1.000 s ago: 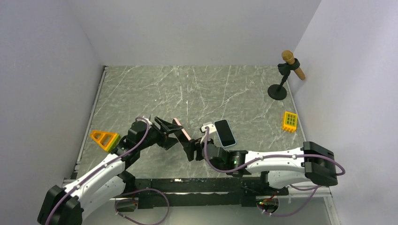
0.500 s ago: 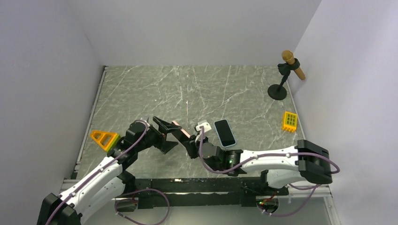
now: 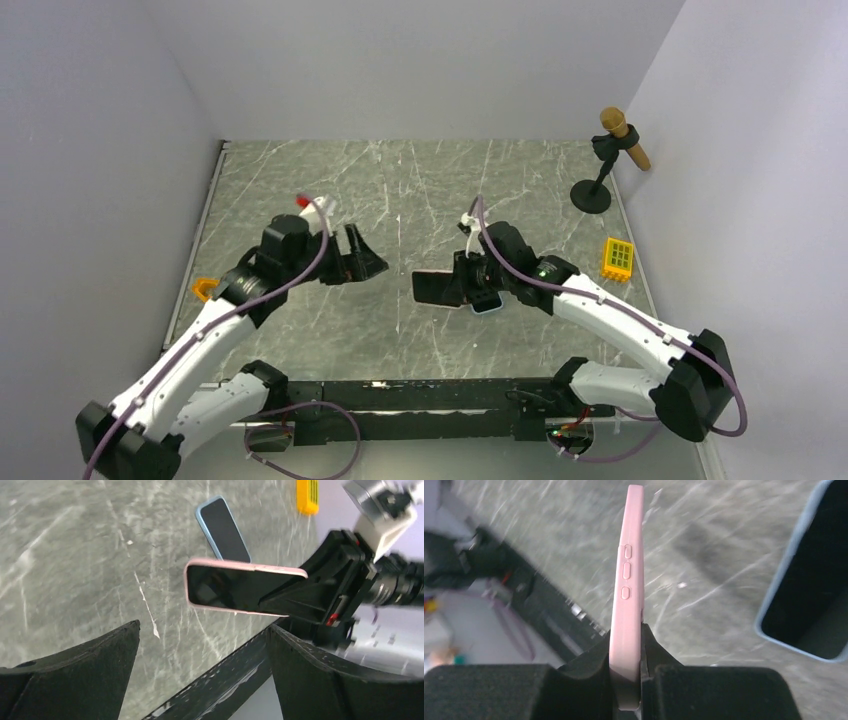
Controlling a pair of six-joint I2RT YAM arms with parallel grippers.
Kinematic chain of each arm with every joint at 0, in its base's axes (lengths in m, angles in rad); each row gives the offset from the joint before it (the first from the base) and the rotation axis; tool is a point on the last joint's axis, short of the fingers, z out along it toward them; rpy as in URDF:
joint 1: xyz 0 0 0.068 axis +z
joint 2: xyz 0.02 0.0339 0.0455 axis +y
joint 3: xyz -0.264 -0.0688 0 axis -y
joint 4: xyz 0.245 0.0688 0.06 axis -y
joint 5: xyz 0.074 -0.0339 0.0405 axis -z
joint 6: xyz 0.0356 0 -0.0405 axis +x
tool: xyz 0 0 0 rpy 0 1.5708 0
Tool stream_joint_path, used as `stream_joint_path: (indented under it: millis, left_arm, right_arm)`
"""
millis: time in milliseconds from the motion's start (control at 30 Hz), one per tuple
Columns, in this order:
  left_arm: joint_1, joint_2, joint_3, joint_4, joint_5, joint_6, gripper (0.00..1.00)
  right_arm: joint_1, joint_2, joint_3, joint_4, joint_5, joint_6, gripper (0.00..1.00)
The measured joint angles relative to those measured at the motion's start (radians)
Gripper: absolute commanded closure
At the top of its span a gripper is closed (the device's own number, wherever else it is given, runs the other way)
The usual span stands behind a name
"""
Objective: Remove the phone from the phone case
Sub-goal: Pick up the phone at the center of the board.
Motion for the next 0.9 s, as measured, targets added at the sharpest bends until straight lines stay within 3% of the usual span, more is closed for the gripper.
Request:
stream_joint_path:
  millis: [100, 267, 433, 667, 767, 900]
  left_arm:
    - [0.0, 0.127, 0.062, 0.003, 0.169, 0.177, 0.05]
    - [-0.06, 0.315, 0.077, 0.007, 0.44, 0.342, 0.05]
    - [-0.188, 0.352, 0.076, 0.011, 0.554, 0.426, 0.21]
    - [-0.206, 0.323, 0.026, 0.055, 0.647, 0.449, 0.4]
    - [-0.206, 0.302, 0.003, 0.053, 0.666, 0.455, 0.59]
    - [-0.205, 0.294, -0.012, 0.059, 0.7, 0.457, 1.0]
  right_arm:
    - [-0.022, 0.035, 0.012, -0.016, -0.203, -0.042, 1.0]
    - [-0.019, 0.111, 0.013, 0.001, -0.499, -0.111, 1.0]
    - [-0.019, 0.187, 0.024, 0.043, -0.683, -0.158, 1.0]
    - [-0.019, 0.203, 0.055, 0.028, -0.816, -0.264, 1.0]
    - [-0.02, 0.2, 0.06, 0.031, -0.86, -0.29, 1.0]
    - [-0.019, 0.2, 0.06, 0.028, -0.909, -0.327, 1.0]
